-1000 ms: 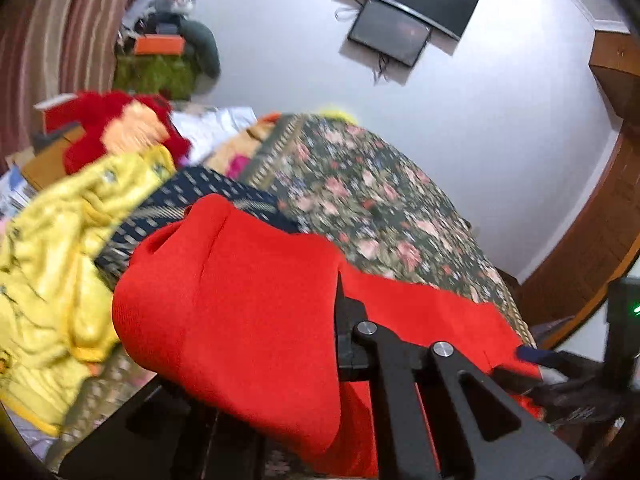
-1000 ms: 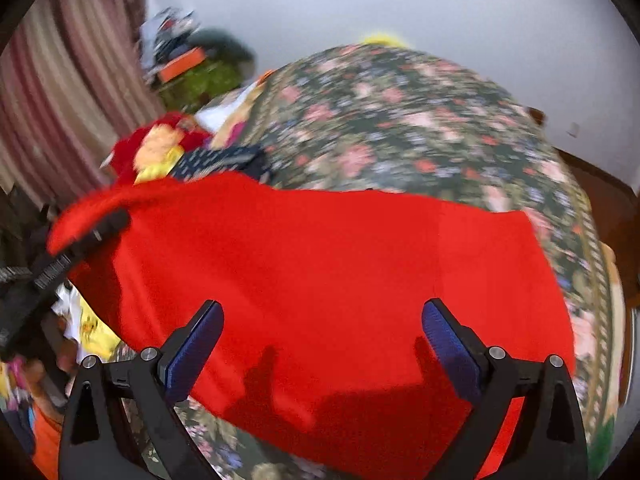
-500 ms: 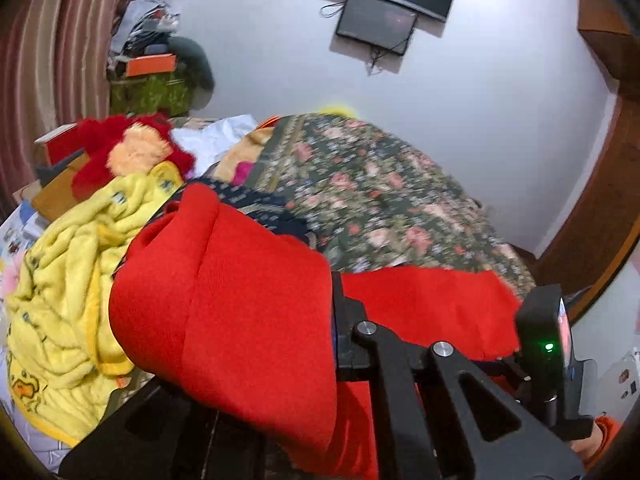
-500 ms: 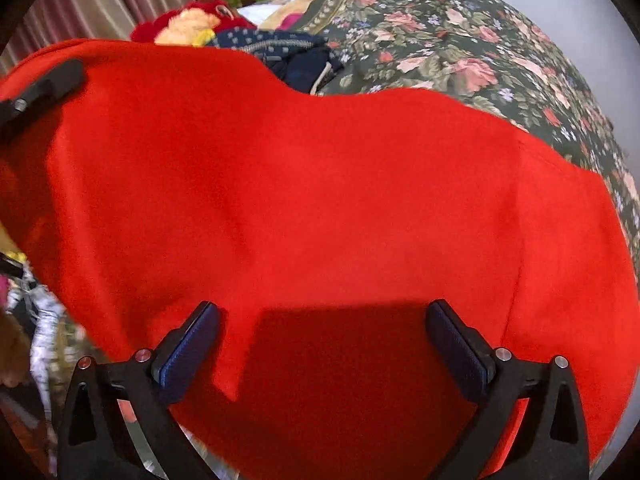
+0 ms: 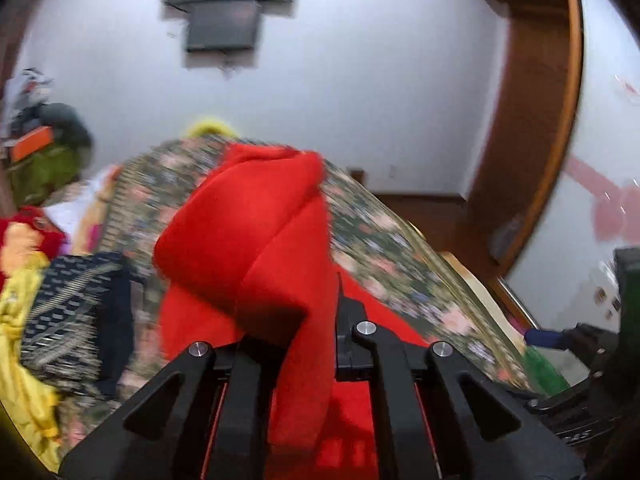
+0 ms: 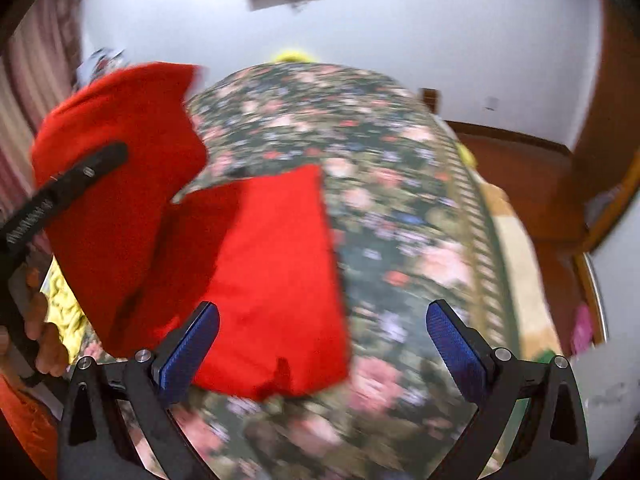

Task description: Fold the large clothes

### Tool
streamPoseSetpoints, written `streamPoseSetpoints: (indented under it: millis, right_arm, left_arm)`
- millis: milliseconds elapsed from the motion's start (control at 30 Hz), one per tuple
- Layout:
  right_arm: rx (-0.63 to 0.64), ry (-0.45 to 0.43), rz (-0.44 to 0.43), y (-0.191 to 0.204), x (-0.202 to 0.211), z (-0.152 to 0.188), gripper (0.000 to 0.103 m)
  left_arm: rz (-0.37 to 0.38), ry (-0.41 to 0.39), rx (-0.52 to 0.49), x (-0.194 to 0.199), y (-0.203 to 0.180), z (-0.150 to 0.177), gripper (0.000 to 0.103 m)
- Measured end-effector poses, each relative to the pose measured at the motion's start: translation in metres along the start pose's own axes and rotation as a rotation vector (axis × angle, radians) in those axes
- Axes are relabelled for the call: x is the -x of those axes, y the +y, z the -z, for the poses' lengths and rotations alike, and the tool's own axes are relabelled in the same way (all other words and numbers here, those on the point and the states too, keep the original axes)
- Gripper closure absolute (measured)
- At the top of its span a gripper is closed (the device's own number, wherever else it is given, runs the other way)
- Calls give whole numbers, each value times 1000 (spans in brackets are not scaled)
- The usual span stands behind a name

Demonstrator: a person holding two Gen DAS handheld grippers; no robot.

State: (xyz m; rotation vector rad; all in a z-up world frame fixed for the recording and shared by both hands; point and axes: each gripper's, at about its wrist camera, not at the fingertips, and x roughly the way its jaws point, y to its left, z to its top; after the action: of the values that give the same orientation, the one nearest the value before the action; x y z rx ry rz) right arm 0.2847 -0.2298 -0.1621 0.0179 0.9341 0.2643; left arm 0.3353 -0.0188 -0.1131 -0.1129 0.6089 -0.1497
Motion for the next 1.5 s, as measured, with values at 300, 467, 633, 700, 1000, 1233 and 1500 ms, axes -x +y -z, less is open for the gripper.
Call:
streamPoseSetpoints:
  millis: [300, 467, 633, 700, 1000, 1233, 1500]
  right_arm:
    - [-153, 49, 1, -56, 11, 38, 0]
    - [-160, 59, -8, -54, 12, 45, 0]
    - [-149, 30, -71, -35, 21, 33, 0]
    - [-137, 24, -105, -22, 20, 24, 0]
    - [-55, 121, -237, 45, -41, -9, 0]
    - [7, 246, -148, 48, -106, -7, 0]
    - [-173, 235, -157, -40, -111, 11, 0]
  left_arm:
    - [108, 355, -186, -64, -65, 75, 95]
    - [170, 362, -252, -31, -70, 77, 53]
    - [41, 240, -314, 23, -53, 73, 18]
    - [3, 218, -282, 37, -35, 65, 13]
    - [-131, 276, -88, 21, 62, 52, 7]
    - [-62, 437, -18, -26, 78, 92, 6]
    - [-27, 430, 60, -21, 82, 109, 6]
